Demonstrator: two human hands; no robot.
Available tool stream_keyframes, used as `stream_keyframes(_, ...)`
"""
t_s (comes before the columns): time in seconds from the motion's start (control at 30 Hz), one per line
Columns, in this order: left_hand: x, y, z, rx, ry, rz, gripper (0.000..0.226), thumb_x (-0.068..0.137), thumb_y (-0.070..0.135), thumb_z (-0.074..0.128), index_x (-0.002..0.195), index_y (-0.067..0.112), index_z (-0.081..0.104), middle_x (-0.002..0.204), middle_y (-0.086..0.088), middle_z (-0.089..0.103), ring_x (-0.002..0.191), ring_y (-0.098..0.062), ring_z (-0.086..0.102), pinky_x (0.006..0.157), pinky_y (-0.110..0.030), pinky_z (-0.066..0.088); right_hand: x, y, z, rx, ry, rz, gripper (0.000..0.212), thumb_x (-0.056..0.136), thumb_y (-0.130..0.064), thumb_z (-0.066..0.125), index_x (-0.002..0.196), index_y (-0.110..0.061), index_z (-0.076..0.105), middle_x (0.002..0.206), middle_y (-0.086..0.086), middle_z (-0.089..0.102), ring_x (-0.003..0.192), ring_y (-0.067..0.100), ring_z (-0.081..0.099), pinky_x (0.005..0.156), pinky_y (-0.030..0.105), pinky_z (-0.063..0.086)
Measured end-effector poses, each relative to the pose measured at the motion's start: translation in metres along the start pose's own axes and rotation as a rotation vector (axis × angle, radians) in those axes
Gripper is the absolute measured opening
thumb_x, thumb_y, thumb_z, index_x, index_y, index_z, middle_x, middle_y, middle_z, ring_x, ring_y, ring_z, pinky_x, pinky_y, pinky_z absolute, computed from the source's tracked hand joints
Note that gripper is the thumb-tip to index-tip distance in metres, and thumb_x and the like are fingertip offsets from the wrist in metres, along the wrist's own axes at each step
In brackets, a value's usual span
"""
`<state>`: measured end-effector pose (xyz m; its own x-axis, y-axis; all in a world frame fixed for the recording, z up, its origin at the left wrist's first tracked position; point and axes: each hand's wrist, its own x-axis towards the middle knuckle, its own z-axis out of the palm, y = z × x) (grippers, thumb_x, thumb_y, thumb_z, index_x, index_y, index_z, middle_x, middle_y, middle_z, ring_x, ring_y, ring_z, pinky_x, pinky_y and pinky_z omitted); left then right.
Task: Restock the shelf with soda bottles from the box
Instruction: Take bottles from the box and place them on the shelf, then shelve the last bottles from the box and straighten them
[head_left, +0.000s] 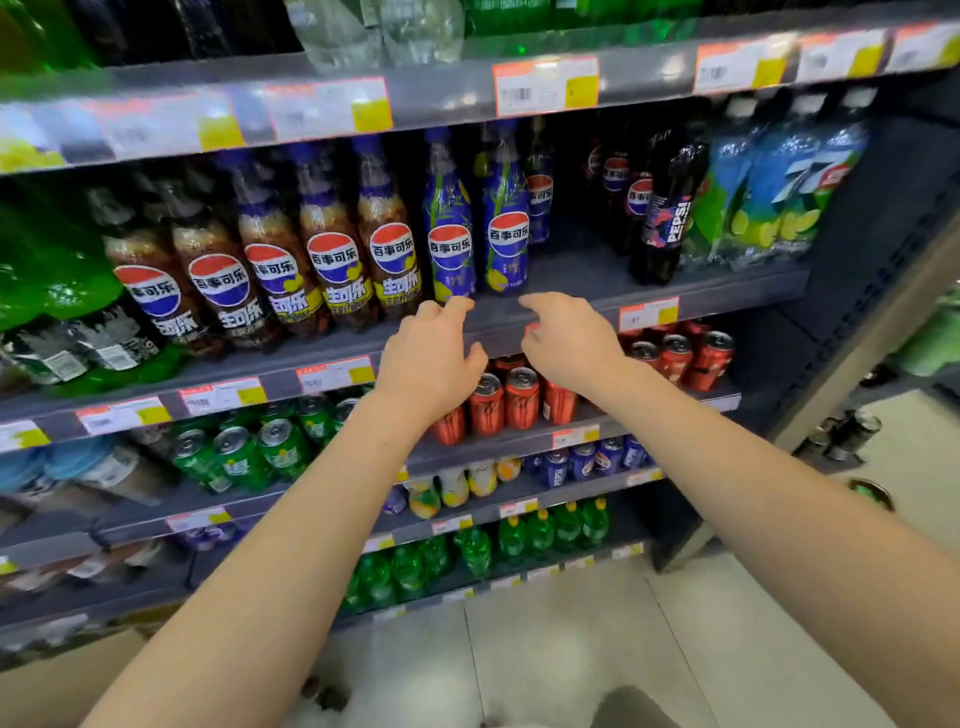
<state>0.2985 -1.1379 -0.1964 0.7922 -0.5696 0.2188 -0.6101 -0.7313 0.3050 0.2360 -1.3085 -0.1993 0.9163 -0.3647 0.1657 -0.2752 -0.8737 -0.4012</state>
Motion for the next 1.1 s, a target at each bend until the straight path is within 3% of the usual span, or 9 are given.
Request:
stream_keyframes(0.23,-0.081,-0.053,-0.025,0.004,-0.002,-0.078,0.055,0.099,0.037,0.057,0.149,0.018,0.043,0.131,-0.017,0.055,0.111,-0.041,0.061,0.086,-0.049,0.055,-0.061,-0.06,0.025,-0.093,-0.121,-0.083,0.057,0.094,-0.02,0.057,0.15,-0.017,0.045,0.152,0.009,0.049,0.136,0.033,0.051,0.105,0.046,0.048)
stream_keyframes(0.47,-0.204,-0.099,-0.045,0.121,-0.013,-0.132,0.057,0.097,0.044,0.057,0.149,0.023,0.047,0.134,-0.013,0.057,0.117,-0.039,0.059,0.092,-0.05,0.053,-0.156,-0.132,0.064,-0.101,-0.215,-0.16,0.055,0.092,-0.021,0.059,0.145,-0.013,0.048,0.148,0.013,0.051,0.13,0.037,0.054,0.101,0.047,0.05)
stream_keyframes(0.63,-0.314,-0.141,-0.055,0.15,-0.1,-0.215,0.054,0.092,0.045,0.059,0.14,0.02,0.054,0.124,-0.014,0.063,0.108,-0.041,0.064,0.088,-0.049,0.055,-0.229,-0.19,0.113,-0.057,-0.343,-0.205,0.046,0.095,-0.024,0.058,0.141,-0.016,0.052,0.138,0.01,0.057,0.121,0.034,0.06,0.078,0.035,0.047)
stream_keyframes(0.7,-0.354,-0.16,-0.062,0.176,-0.141,-0.273,0.051,0.091,0.046,0.06,0.135,0.02,0.055,0.12,-0.014,0.063,0.106,-0.041,0.064,0.089,-0.048,0.054,-0.257,-0.215,0.133,-0.032,-0.408,-0.216,0.052,0.097,-0.027,0.058,0.147,-0.017,0.047,0.146,0.008,0.053,0.129,0.034,0.055,0.09,0.042,0.052)
stream_keyframes(0.8,-0.401,-0.189,-0.076,0.212,-0.177,-0.355,0.053,0.092,0.047,0.059,0.138,0.02,0.053,0.121,-0.015,0.062,0.11,-0.042,0.063,0.095,-0.047,0.051,-0.29,-0.254,0.159,0.005,-0.451,-0.244,0.061,0.097,-0.028,0.058,0.154,-0.017,0.04,0.156,0.006,0.045,0.139,0.032,0.047,0.109,0.046,0.045)
stream_keyframes(0.97,-0.458,-0.246,-0.094,0.238,-0.214,-0.47,0.054,0.096,0.048,0.056,0.143,0.022,0.049,0.134,-0.012,0.058,0.12,-0.038,0.058,0.098,-0.045,0.047,-0.319,-0.319,0.2,0.047,-0.514,-0.3,0.052,0.099,-0.026,0.054,0.149,-0.017,0.045,0.155,0.007,0.046,0.138,0.032,0.048,0.104,0.046,0.049)
stream_keyframes(1.1,-0.498,-0.306,-0.105,0.222,-0.241,-0.575,0.056,0.096,0.052,0.055,0.141,0.021,0.049,0.129,-0.012,0.059,0.116,-0.036,0.06,0.099,-0.046,0.05,-0.329,-0.371,0.239,0.045,-0.564,-0.348,0.047,0.098,-0.027,0.054,0.143,-0.016,0.051,0.146,0.008,0.055,0.129,0.032,0.056,0.099,0.045,0.052)
